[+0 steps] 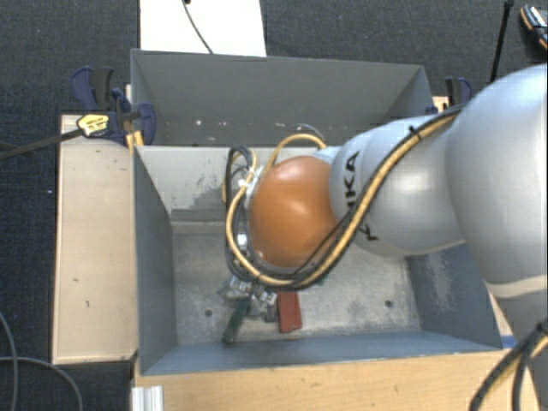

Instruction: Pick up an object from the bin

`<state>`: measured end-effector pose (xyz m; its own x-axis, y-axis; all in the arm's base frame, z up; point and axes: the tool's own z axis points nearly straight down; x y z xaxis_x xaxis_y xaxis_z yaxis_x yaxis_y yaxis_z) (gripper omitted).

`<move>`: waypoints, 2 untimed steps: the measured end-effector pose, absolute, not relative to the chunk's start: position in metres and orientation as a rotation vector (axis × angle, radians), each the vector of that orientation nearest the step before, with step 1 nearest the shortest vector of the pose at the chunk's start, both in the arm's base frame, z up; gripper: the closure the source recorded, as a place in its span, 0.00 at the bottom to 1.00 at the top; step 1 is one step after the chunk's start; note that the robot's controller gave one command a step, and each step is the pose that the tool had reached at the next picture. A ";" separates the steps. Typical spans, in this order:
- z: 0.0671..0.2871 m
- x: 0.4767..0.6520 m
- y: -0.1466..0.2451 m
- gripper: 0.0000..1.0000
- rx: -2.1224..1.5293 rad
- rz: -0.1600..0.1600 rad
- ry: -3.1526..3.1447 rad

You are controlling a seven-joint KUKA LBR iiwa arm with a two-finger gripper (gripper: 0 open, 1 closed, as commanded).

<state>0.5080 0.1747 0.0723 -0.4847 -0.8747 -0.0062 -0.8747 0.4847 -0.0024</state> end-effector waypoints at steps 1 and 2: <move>0.076 0.508 0.175 1.00 -1.591 0.002 2.704; 0.083 0.507 0.175 1.00 -1.591 0.003 2.708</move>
Offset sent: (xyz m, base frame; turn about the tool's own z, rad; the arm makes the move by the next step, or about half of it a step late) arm 0.0000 -0.0001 0.0421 0.0000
